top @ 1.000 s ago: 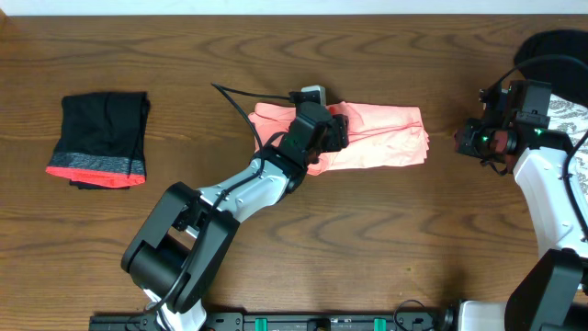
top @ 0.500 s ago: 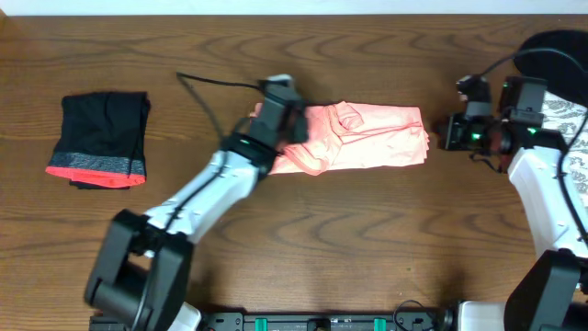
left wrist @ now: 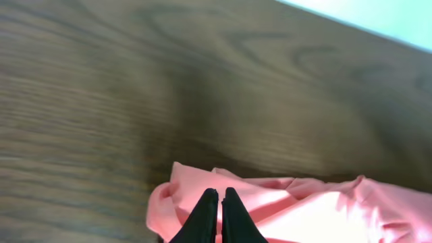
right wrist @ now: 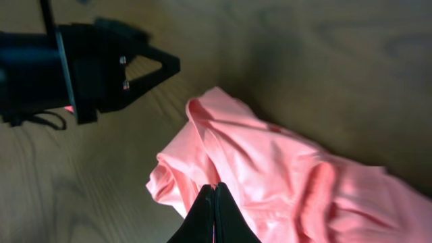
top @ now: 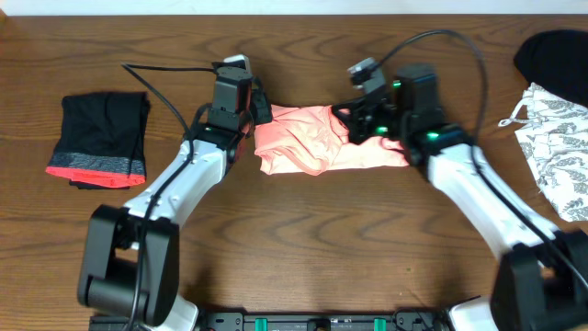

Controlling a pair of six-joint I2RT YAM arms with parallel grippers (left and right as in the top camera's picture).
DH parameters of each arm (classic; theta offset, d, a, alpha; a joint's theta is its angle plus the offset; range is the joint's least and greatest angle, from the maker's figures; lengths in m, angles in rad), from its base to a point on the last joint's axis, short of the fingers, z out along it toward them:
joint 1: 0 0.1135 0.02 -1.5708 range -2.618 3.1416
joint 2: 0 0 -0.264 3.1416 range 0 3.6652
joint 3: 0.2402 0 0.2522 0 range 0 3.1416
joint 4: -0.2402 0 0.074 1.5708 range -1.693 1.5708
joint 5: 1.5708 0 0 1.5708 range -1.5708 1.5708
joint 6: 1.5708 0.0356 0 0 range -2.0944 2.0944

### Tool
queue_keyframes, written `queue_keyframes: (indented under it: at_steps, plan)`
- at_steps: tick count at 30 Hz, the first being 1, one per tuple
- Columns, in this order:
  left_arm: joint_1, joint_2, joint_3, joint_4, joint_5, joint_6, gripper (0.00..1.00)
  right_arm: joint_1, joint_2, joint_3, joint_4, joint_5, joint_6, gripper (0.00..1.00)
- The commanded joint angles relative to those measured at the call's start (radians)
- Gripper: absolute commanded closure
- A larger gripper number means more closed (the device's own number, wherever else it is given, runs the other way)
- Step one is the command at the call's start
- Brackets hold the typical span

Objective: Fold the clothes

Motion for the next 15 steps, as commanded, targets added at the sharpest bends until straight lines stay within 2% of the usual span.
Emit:
queue_keyframes:
  at_steps: [1,8,15]
  plan:
    - [0.005,0.067,0.016,0.026,0.093,0.053,0.94,0.046,0.115,0.001,0.032,0.054,0.101,0.99]
    - [0.002,0.163,0.016,0.09,0.124,0.053,0.94,0.061,0.307,0.001,0.166,0.054,0.183,0.99]
    - [0.002,0.261,0.016,0.053,0.163,0.053,0.94,0.034,0.357,0.001,0.103,0.126,0.185,0.99]
